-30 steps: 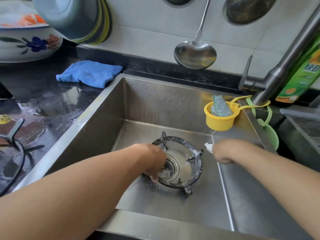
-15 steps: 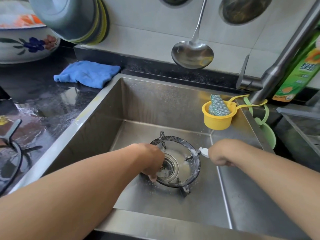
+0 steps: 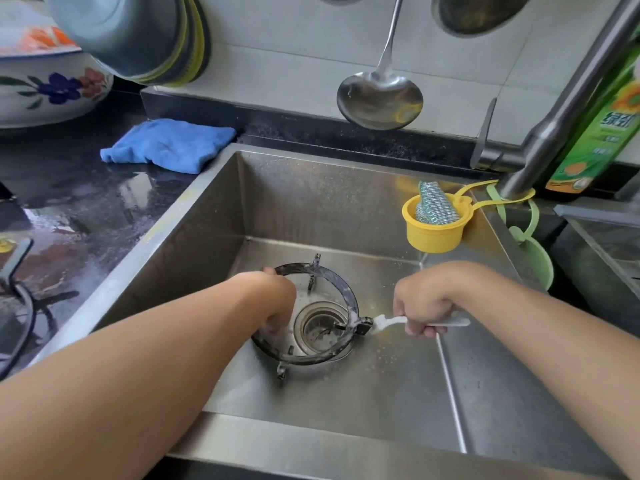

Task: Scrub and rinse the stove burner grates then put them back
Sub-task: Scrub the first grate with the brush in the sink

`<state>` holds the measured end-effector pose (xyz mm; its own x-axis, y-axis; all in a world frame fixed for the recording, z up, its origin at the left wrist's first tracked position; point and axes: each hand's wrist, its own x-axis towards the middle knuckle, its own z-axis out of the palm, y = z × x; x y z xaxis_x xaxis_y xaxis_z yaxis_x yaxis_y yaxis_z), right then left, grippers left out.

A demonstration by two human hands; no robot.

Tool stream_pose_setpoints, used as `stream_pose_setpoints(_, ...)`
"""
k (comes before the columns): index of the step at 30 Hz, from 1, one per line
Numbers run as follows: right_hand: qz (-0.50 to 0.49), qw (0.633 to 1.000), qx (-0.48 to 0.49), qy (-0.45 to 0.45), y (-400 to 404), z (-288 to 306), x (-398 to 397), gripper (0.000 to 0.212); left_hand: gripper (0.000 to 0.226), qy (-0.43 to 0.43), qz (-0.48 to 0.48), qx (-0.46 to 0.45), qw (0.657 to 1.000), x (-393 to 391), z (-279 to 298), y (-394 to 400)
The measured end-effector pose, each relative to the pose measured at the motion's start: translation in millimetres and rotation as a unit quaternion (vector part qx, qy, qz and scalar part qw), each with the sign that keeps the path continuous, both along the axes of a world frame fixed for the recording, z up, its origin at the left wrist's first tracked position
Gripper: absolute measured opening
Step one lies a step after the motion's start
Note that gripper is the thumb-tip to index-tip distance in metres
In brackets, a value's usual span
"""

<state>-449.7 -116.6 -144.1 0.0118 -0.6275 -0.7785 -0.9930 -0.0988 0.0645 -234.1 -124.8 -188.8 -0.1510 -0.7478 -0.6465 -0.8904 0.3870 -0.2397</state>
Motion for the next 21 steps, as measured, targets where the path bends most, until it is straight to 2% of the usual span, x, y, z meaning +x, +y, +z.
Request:
stream_pose_setpoints(3, -0.059, 0.995, 0.073, -0.02, 7, -2, -2, 0.013, 0.065, 0.02, 0.022, 0.006, 1.0, 8, -1, -4)
stream_pose_setpoints(5, -0.055, 0.996, 0.067, -0.031, 12, -3, 3, 0.01, 0.071, 0.024, 0.037, 0.017, 0.999, 11, -1, -3)
stream_pose_setpoints(9, -0.047, 0.996, 0.035, -0.071, 10, -8, 16, 0.025, 0.085, 0.064, -0.003, 0.011, 0.998, -3, 4, 11)
stream_pose_setpoints(12, -0.05, 0.997, 0.03, -0.057, 13, -15, 23, 0.029, 0.068, 0.142, -0.068, 0.077, 0.984, -25, -1, 26)
stream_pose_setpoints(14, -0.056, 0.996, 0.028, -0.059, 14, -22, 23, 0.037, 0.05, 0.147, -0.105, 0.101, 0.978, -34, -8, 34)
stream_pose_setpoints(16, -0.068, 0.995, 0.032, -0.066, 9, -25, 18, 0.035, 0.035, 0.144, -0.125, 0.088, 0.978, -33, -8, 37)
stream_pose_setpoints(18, -0.075, 0.994, 0.028, -0.077, 2, -19, 8, 0.033, 0.025, 0.154, -0.113, 0.085, 0.978, -28, 1, 33)
stream_pose_setpoints(21, -0.033, 0.998, -0.021, -0.041, -9, 0, -6, 0.042, 0.014, 0.225, -0.031, 0.083, 0.97, -21, 22, 18)
